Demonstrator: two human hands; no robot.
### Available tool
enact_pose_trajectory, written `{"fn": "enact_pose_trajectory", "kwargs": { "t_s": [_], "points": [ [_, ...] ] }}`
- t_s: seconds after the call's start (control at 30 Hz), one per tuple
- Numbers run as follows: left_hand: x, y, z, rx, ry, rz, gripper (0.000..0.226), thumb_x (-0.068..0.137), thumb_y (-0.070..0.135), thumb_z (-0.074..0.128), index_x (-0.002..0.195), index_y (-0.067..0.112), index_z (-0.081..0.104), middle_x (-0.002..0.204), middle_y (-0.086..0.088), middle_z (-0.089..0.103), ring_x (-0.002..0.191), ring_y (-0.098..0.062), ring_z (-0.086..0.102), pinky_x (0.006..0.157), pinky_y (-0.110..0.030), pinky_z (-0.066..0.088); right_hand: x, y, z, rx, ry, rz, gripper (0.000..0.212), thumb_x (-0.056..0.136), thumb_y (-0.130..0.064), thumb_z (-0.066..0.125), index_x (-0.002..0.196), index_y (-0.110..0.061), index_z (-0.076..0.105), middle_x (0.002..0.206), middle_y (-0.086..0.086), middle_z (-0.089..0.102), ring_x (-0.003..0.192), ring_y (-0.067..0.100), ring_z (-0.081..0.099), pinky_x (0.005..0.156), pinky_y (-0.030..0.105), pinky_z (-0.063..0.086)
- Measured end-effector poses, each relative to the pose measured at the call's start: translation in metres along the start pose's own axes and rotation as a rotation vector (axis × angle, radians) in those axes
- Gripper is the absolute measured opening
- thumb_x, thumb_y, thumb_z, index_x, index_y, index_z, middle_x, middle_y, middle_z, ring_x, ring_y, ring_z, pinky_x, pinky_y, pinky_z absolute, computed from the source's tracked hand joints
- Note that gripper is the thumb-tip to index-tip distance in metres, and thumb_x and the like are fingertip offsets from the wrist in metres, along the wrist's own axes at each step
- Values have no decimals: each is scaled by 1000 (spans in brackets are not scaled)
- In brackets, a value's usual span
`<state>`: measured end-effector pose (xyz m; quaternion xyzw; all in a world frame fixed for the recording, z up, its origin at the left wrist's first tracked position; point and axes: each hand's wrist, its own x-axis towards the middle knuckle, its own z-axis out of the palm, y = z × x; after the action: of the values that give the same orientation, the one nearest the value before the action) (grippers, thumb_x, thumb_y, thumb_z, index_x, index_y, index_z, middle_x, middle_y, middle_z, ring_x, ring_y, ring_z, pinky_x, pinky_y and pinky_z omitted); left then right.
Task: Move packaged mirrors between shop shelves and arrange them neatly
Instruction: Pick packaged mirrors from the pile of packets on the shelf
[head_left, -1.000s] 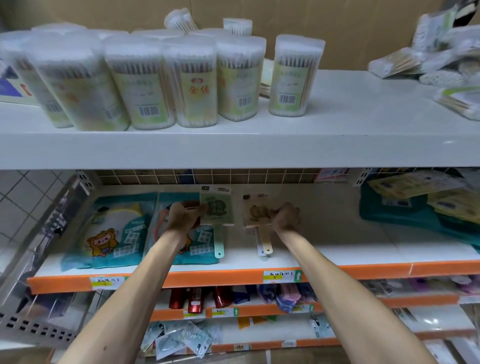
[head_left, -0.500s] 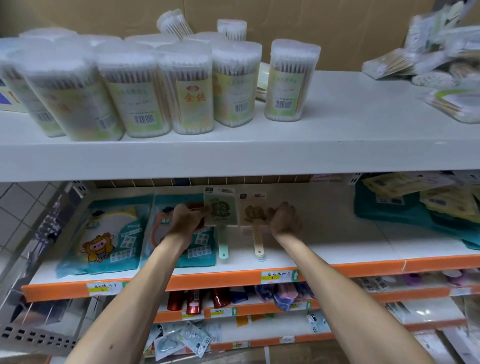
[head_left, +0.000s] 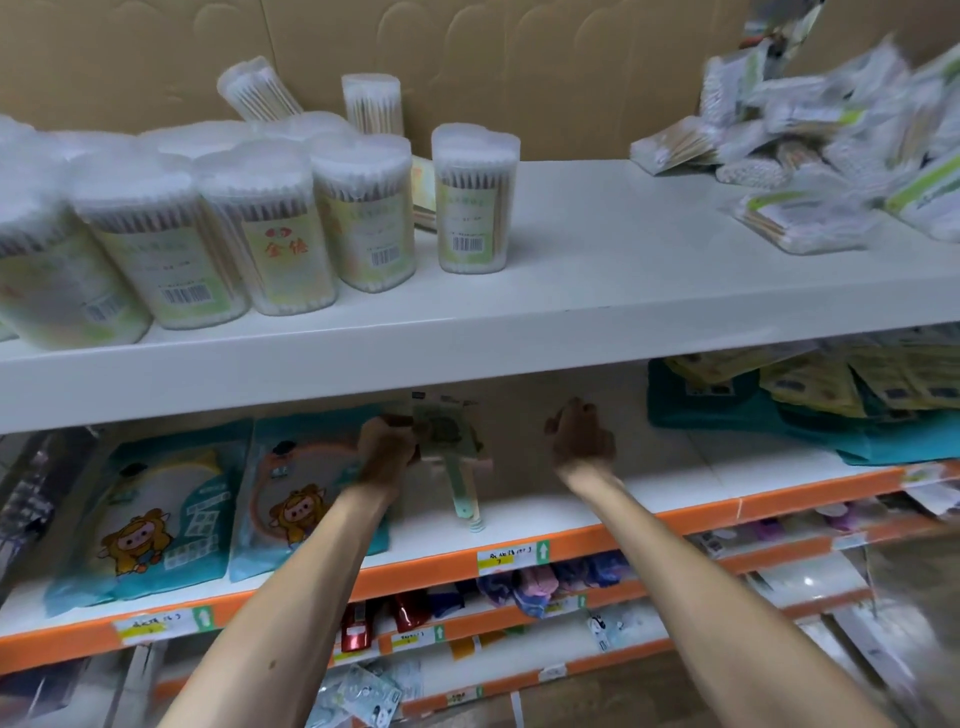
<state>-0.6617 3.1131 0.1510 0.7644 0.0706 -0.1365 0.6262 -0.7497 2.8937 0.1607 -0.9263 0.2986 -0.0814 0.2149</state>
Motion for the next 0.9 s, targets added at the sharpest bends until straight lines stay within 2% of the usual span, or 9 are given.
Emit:
{"fn": "enact_pose_trajectory", "kwargs": {
  "t_s": [0.07, 0.13, 0.23, 0.33, 0.43, 0.5, 0.67, 0.83, 0.9],
  "points": [
    [13, -7, 8, 114, 29, 24, 3, 82, 13, 71, 85, 11, 71, 88, -10, 73, 85, -28, 70, 84, -47, 58, 1, 11, 0, -35, -16, 6, 31, 98, -26, 45, 121, -5, 51, 120, 17, 54, 106, 37, 58, 94, 43, 40],
    [15, -8, 11, 179, 81, 56, 5, 82, 15, 70, 86, 12, 71, 89, -7, 74, 83, -23, 70, 84, -44, 57, 2, 19, -1, -66, -38, 13, 33, 99, -26, 43, 123, -5, 50, 122, 17, 53, 107, 37, 58, 95, 43, 41],
    [16, -12, 11, 210, 63, 94, 4, 86, 17, 68, 89, 14, 69, 95, -4, 73, 87, -19, 69, 85, -38, 57, 4, 27, -1, -76, -38, 3, 35, 100, -26, 42, 126, -3, 49, 122, 18, 53, 106, 37, 59, 95, 43, 41],
    [21, -24, 13, 181, 43, 73, 11, 87, 20, 70, 95, 13, 65, 99, -5, 72, 91, -21, 69, 88, -42, 56, 4, 30, -1, -80, -41, -5, 34, 100, -25, 42, 125, -3, 48, 121, 17, 53, 104, 37, 59, 94, 42, 42],
    [15, -19, 18, 226, 110, 61, 10, 87, 18, 71, 91, 11, 65, 100, -6, 71, 91, -22, 68, 80, -32, 55, 4, 31, -1, -87, -59, -11, 33, 101, -24, 41, 125, -3, 48, 122, 17, 53, 105, 37, 59, 94, 43, 43],
    [15, -18, 22, 271, 129, 61, 16, 86, 19, 72, 96, 6, 68, 101, -9, 71, 92, -23, 68, 76, -29, 52, 4, 31, 0, -92, -76, -15, 32, 101, -24, 42, 124, -3, 48, 122, 17, 53, 105, 37, 59, 94, 42, 42],
    [15, -18, 26, 392, 135, 44, 28, 84, 26, 74, 100, 3, 71, 106, -14, 72, 96, -29, 68, 88, -41, 54, 3, 31, 3, -97, -81, -29, 26, 100, -23, 42, 117, -5, 51, 117, 15, 56, 103, 36, 60, 91, 41, 43],
    [9, -16, 32, 527, 143, 124, 23, 89, 27, 69, 97, 6, 73, 105, -14, 71, 100, -31, 64, 82, -38, 49, 3, 34, 2, -90, -88, -30, 26, 100, -23, 41, 116, -6, 52, 116, 15, 56, 103, 36, 60, 91, 41, 42],
    [5, -15, 33, 562, 156, 153, 25, 90, 25, 67, 104, 4, 69, 111, -14, 68, 105, -32, 61, 83, -38, 46, 3, 36, 2, -90, -91, -31, 26, 100, -23, 40, 115, -6, 52, 116, 15, 56, 103, 36, 59, 91, 41, 41]
  ]
}}
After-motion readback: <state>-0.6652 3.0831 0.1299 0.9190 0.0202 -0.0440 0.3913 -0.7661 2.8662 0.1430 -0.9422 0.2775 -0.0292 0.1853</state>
